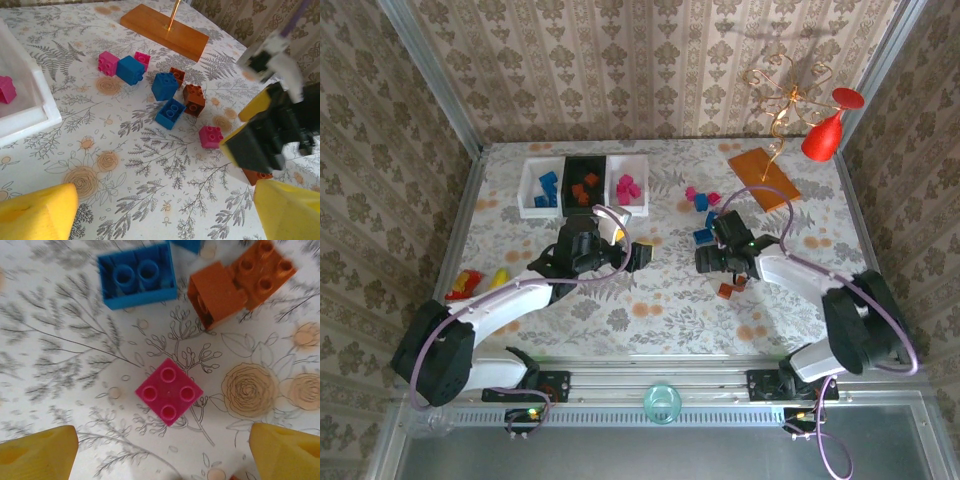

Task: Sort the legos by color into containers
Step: Pick up the lego from the center of the table.

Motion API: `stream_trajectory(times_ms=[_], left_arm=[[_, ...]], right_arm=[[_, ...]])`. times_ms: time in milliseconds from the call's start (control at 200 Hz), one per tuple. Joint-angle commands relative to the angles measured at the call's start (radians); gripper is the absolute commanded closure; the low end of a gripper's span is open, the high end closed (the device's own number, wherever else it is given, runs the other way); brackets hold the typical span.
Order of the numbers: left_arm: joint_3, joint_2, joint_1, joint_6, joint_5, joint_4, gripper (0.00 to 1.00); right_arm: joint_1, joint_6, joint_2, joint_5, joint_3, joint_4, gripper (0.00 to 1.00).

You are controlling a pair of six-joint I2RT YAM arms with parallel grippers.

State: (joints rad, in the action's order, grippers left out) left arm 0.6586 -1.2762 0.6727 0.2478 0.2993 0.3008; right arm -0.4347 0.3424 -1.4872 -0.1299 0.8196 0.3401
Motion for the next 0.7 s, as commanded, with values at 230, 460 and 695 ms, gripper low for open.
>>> stream_trajectory(times_ms=[230, 460, 695], left_arm=[[0.006, -0.024, 0.000, -0.045, 0.028, 0.004, 0.08], [0.007, -0.020, -0.001, -0.050, 0.011, -0.008, 0.07], [0.013, -0.007, -0.010, -0.053, -0.040, -0.045, 0.07]], right_arm=[[0.029, -0.051, -0.222, 0.103, 0.138, -0.054, 0.07], [0.020, -0.078, -0.230, 0.201, 0.127, -0.039, 0.13], [-0.020, -0.071, -0.181, 0.207, 0.097, -0.001, 0.31]])
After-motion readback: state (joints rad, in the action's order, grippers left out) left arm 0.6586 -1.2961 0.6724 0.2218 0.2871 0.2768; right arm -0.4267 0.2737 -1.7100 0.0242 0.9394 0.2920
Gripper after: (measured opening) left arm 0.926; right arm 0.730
